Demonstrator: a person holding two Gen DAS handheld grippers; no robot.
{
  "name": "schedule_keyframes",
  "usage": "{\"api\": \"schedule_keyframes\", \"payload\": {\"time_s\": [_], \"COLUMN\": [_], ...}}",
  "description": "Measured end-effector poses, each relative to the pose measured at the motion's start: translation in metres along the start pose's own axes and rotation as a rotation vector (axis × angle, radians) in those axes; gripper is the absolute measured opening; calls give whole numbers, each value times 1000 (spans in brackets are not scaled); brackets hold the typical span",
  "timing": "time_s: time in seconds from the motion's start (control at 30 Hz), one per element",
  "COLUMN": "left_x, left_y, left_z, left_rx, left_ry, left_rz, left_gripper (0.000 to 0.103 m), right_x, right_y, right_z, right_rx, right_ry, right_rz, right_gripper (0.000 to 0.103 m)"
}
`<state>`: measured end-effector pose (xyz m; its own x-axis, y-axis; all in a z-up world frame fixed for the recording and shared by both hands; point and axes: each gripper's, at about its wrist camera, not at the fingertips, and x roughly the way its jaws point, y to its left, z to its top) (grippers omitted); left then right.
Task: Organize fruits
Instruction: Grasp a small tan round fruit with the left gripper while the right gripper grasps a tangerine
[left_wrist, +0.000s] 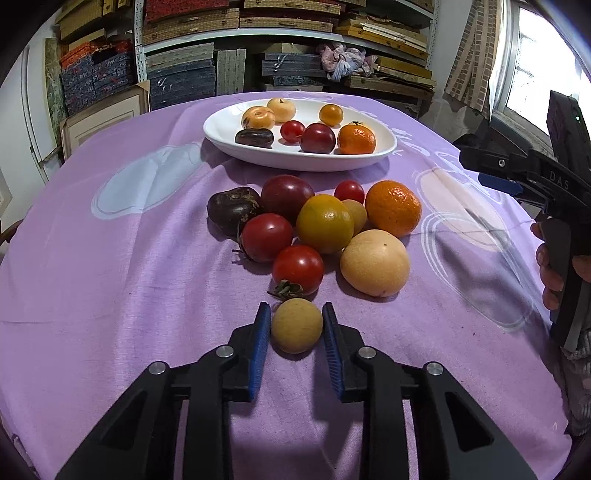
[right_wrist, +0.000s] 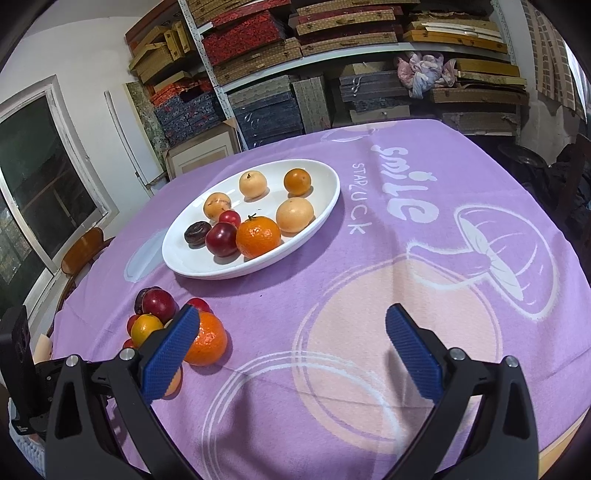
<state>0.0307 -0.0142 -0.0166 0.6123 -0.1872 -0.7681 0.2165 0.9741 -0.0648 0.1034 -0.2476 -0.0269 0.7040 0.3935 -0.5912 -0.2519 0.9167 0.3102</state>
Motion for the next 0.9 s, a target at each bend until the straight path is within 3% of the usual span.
{"api": "schedule_keyframes", "payload": {"time_s": [0.13,0.27,0.4,0.63,0.67,0.77,0.9], "left_x": [-4,-8,-4,-3,-3,-3,-1], "left_y": [-1,17,24,22,21,21,21], "left_z": [0,4,5,4,3,3,3], "left_rx": [15,-54,-85,-68,-68,-62,-62], "left_ry": [-19,-44,-16,-11,-11,-10,0], "left_rz": [44,107,118,113,113,117,118], "left_gripper": [27,27,27,27,27,27,27], "right_x": [-2,1,11,29,33,48,58], "right_y": [11,33,50,60,62,69,74], "right_z": [-2,-9,-20,-18,-18,-21,-24], "right_rx": [-50,-167,-239,-238,-240,-259,-256], "right_ry": [-4,10,38,67,81,142,189], "right_rz": [28,54,31,19,25,48,78], "right_gripper": [99,99,99,98,95,74,68]}}
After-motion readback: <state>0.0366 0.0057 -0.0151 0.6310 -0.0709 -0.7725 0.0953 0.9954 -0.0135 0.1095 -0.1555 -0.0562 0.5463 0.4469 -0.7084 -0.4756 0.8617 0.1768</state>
